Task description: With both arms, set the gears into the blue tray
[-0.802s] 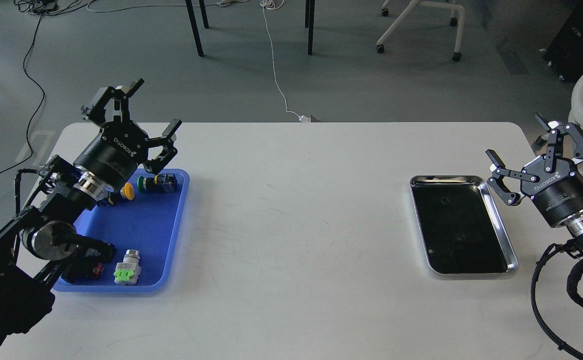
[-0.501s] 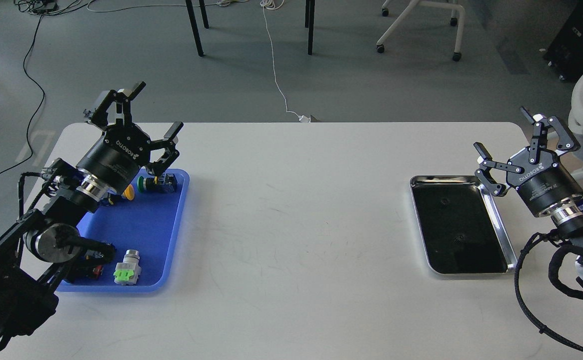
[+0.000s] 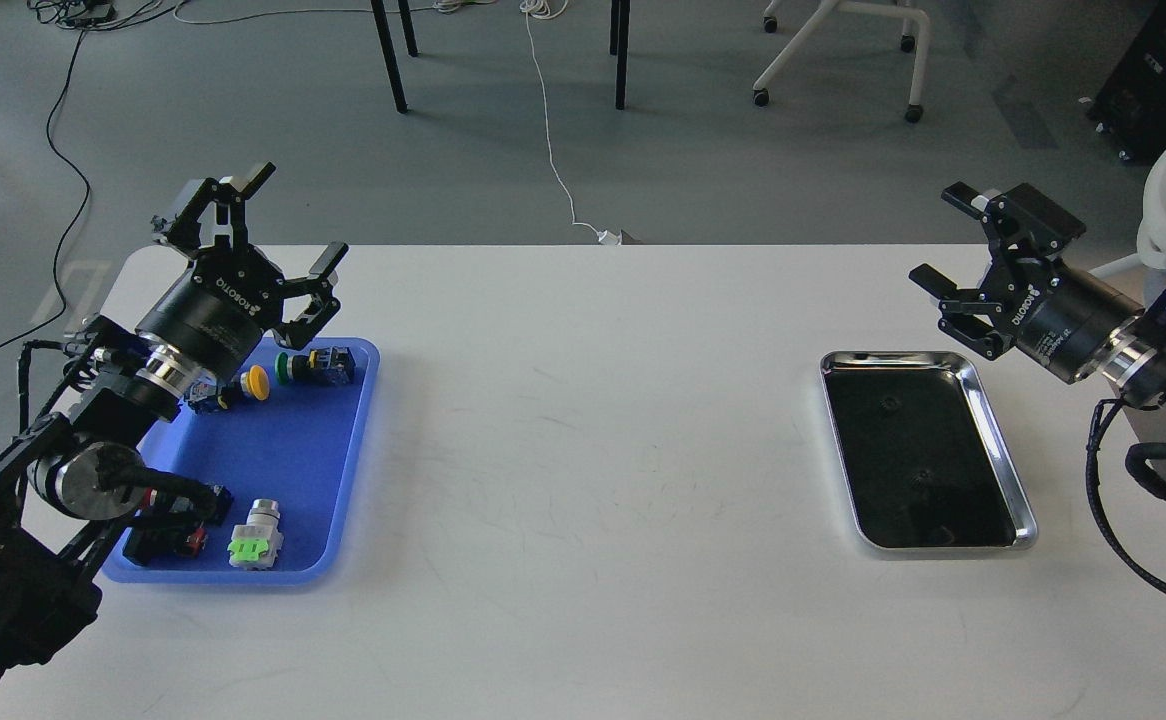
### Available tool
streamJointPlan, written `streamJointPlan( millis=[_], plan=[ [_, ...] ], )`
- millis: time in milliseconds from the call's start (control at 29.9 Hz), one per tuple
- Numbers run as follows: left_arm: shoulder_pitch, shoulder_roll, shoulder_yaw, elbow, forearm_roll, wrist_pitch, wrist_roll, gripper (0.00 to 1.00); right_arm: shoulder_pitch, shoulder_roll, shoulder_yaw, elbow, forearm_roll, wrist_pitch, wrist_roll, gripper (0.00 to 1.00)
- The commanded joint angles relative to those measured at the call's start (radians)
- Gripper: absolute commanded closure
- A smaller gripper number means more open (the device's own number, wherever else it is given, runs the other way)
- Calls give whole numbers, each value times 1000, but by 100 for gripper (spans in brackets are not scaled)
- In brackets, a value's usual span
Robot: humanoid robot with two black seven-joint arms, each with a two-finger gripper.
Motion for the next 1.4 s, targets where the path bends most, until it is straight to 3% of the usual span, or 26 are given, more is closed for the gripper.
streamJointPlan(
  millis=[0, 434, 601, 935, 1203, 1370],
  plan=[
    [1, 1, 0, -5, -1, 0, -31, 1, 112, -62, -131, 3, -275, 0, 33, 1],
    [3, 2, -2, -15, -2, 0, -40, 1, 483, -103, -592, 0, -868, 0, 33, 1],
    [3, 2, -4, -20, -2, 0, -40, 1, 565, -70, -728, -11, -916, 0, 33, 1],
    [3, -4, 0, -29, -2, 0, -40, 1, 575, 104, -843, -194, -919, 0, 33, 5],
    [3, 1, 0, -29, -2, 0, -40, 1, 575, 231, -934, -338, -919, 0, 33, 23],
    [3, 5, -4, -29, -1, 0, -40, 1, 574, 277, -936, -372, -917, 0, 33, 29]
  ],
)
